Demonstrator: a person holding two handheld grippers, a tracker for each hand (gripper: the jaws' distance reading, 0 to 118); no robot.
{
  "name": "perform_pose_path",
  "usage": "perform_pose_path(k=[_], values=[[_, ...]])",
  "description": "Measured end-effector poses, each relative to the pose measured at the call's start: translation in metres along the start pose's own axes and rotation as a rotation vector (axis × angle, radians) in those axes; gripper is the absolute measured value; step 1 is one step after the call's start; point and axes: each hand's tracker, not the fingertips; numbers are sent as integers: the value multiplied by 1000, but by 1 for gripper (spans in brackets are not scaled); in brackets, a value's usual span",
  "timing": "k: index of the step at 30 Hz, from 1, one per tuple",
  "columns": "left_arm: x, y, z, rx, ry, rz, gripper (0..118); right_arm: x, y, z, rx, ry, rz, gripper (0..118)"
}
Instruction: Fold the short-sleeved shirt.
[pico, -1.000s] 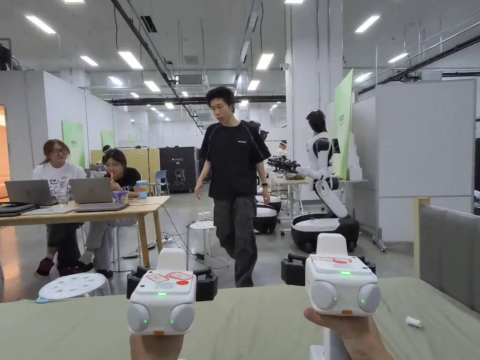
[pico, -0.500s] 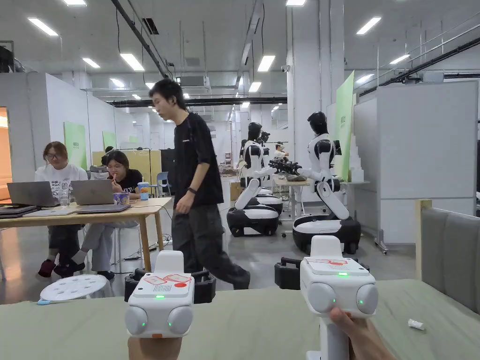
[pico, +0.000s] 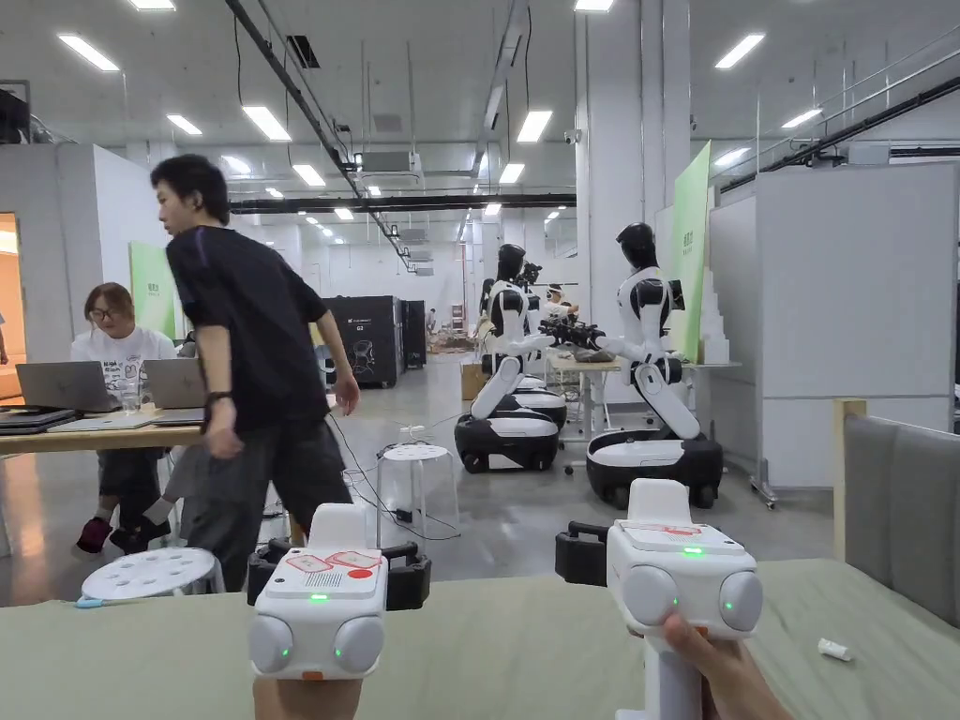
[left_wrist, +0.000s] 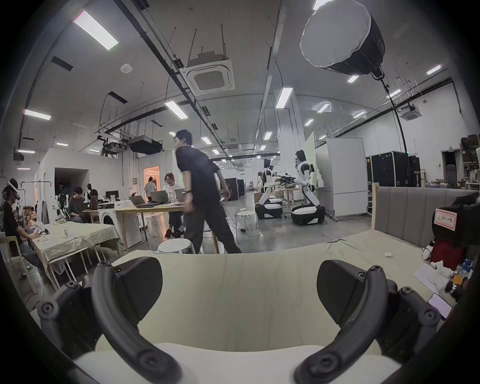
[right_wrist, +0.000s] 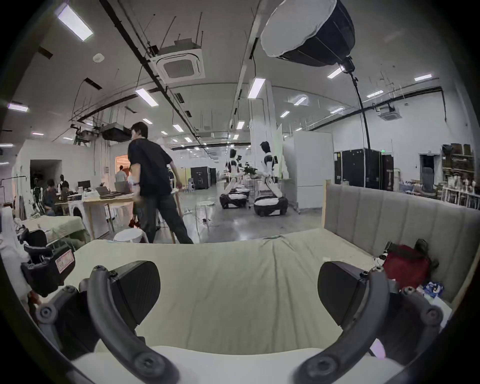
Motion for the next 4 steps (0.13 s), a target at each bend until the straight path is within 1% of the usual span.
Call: perform_pose_path(k=[2, 4], values=[[0, 0, 0, -1, 2, 5, 118, -4, -1, 2, 31, -25, 29, 118], [0, 0, 0, -6, 2, 9, 118, -8, -3, 4, 44, -29, 67, 118]])
